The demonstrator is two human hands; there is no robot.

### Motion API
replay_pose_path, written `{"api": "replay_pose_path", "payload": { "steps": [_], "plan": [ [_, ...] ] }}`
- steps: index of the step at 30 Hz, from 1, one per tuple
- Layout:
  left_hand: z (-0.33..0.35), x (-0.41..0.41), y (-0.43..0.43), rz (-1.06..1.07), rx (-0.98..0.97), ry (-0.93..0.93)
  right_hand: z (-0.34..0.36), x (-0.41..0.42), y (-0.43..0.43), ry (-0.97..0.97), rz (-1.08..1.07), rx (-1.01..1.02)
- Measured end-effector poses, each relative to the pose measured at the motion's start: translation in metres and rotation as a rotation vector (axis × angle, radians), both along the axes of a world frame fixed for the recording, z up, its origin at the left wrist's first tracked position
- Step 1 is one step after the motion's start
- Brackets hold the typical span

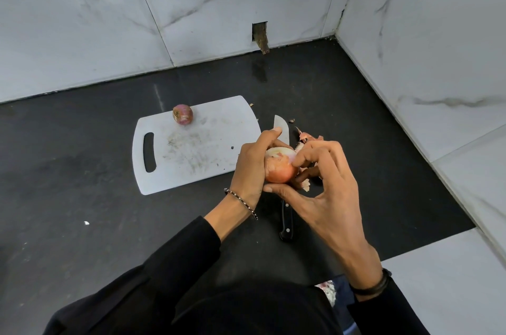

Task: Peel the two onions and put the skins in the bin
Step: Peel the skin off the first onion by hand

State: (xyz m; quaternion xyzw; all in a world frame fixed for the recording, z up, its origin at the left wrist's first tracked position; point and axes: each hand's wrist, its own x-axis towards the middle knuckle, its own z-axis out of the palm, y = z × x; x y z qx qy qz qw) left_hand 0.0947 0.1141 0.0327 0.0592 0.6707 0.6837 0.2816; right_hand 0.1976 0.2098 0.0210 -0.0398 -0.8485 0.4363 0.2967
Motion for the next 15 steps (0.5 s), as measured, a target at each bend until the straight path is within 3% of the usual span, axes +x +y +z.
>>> {"api": "replay_pose_path", "payload": {
  "steps": [8,11,15],
  "plan": [
    [-0.002,-0.002,0.012,0.001,-0.061,0.0,0.002,0.0,0.012,-0.023,-0.028,-0.05],
    [-0.002,-0.003,0.015,-0.035,-0.088,0.078,0.002,0.0,0.015,-0.048,-0.03,-0.057],
    [-0.002,-0.003,0.014,0.002,-0.105,0.011,0.001,-0.003,0.015,-0.073,-0.014,-0.046]
  ]
}}
